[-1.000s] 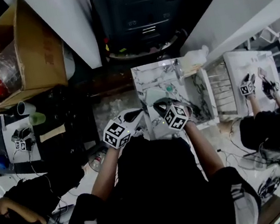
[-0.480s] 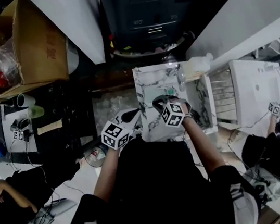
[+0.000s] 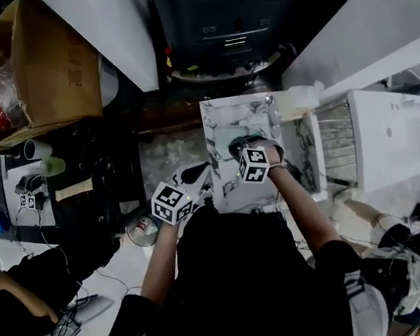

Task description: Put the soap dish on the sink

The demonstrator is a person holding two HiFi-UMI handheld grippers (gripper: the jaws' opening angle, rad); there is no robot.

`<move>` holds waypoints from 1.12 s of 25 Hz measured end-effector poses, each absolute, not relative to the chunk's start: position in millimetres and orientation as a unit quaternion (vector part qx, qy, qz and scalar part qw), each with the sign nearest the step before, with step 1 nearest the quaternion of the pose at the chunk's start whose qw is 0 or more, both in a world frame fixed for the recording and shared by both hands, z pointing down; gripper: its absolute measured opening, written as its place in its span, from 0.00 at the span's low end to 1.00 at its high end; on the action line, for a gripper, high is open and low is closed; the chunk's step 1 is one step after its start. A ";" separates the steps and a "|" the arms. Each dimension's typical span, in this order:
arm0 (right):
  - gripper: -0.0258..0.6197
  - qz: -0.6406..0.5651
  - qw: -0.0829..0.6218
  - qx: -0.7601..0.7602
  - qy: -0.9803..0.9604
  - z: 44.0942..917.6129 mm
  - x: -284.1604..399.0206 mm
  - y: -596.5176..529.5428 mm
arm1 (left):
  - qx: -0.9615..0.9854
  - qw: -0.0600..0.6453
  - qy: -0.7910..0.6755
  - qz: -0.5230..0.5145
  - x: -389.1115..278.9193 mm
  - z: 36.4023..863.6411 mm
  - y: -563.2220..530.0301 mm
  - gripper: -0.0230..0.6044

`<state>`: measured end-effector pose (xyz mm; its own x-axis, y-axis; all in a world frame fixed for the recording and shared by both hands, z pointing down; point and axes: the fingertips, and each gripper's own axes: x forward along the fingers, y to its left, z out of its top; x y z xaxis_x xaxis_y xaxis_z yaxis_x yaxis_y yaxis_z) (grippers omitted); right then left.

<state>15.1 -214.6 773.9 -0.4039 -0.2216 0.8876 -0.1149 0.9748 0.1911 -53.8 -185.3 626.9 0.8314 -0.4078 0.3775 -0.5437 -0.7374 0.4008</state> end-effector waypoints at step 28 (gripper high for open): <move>0.04 -0.125 0.642 0.074 -0.752 835.5 19.7 -263.4 | 0.910 0.271 -0.277 0.146 -63.4 638.7 -185.5 0.04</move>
